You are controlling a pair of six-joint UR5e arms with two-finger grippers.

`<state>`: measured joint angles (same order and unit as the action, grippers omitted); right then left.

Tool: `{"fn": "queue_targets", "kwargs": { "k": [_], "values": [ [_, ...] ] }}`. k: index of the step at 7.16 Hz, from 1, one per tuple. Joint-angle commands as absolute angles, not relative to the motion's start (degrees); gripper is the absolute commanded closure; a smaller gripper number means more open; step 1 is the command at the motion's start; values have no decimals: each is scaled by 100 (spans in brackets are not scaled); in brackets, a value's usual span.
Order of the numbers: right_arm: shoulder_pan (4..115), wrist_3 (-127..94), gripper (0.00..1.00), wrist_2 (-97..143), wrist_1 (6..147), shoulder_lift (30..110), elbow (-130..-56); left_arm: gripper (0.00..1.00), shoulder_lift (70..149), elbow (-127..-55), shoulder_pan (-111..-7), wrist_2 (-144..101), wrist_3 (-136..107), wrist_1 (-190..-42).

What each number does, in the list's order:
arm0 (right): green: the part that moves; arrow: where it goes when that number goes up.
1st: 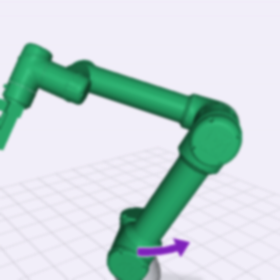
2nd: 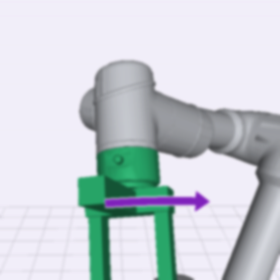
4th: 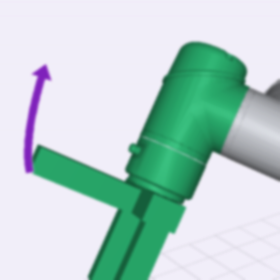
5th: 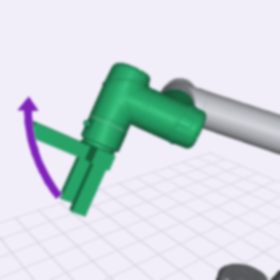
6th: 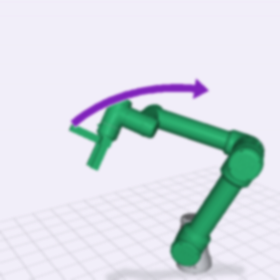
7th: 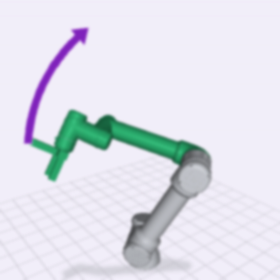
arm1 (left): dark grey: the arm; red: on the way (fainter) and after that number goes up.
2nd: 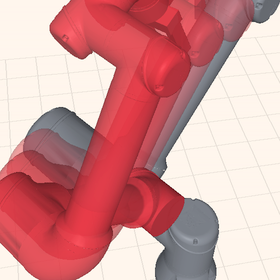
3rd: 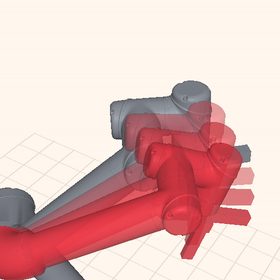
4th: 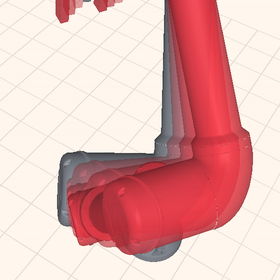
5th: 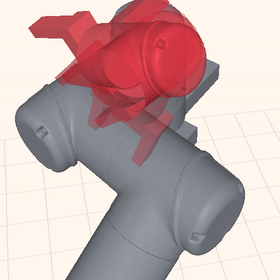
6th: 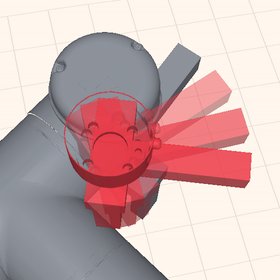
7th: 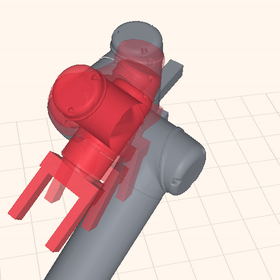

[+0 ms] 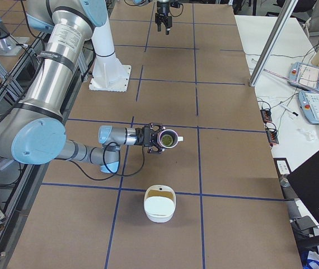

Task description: Left arm hands cup to right arm to dump lemon

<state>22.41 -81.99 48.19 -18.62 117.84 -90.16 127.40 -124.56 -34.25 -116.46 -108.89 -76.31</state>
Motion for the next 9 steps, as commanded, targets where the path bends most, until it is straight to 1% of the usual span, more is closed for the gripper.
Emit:
{"fn": "queue_targets", "kwargs": {
  "k": [1, 2, 5, 7, 8, 9],
  "values": [
    [2470, -9203, 100, 5168, -3463, 11821, -8090, 0, 12753, -12463, -3287, -11470, -10916, -7638],
    [2592, -9507, 100, 5177, -4124, 11804, -7721, 0, 12736, -12463, -3296, -11470, -10907, -7638],
    [3128, -10113, 99, 5229, -4306, 11646, -7646, 0, 12735, -12472, -3287, -11461, -10916, -7638],
    [3322, -11209, 96, 5177, -4307, 11278, -7629, 0, 12744, -12472, -3287, -11452, -10916, -7638],
    [3401, -11989, 96, 5168, -4315, 11276, -7498, 0, 12762, -12480, -3287, -11452, -10925, -7638],
    [3558, -12293, 96, 5168, -4324, 11268, -7419, 0, 12788, -12480, -3287, -11443, -10925, -7638]
  ]
}}
